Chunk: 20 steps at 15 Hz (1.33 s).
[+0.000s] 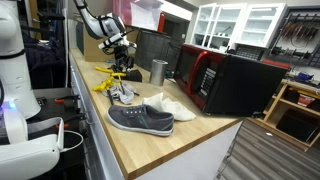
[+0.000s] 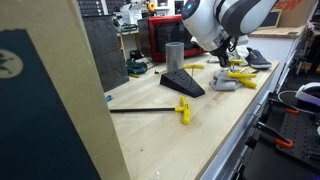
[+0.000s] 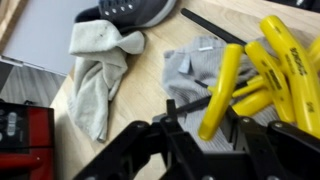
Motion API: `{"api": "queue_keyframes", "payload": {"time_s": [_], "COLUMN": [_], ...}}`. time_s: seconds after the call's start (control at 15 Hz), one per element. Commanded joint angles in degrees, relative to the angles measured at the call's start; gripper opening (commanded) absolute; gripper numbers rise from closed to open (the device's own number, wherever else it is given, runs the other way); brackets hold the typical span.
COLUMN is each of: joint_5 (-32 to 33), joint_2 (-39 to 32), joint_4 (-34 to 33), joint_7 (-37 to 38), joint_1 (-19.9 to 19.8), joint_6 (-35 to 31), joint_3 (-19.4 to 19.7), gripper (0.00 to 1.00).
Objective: Take the thing with the handle off of the stand
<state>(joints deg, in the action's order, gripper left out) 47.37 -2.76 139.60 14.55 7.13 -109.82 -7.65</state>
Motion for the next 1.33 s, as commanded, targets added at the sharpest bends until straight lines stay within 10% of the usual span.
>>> {"api": "queue_keyframes", "payload": {"time_s": [0.0, 0.27, 0.93, 1.27], "joint_5": [-9.77, -22.26, -48.74, -57.46], "joint_2": [2.65, 5.93, 8.67, 7.12], "joint_4": [-2.28, -5.23, -6.93, -7.67], "joint_7": [-3.36, -6.8, -20.31, -34.41], "joint_1": [0.02, 0.21, 0.99, 2.87], "joint_6": [-5.28, -9.92, -30.34, -29.82], "joint_3": [-0.09, -0.02, 0.73, 0.29], "gripper": [0.78, 1.0, 1.0, 1.0]}}
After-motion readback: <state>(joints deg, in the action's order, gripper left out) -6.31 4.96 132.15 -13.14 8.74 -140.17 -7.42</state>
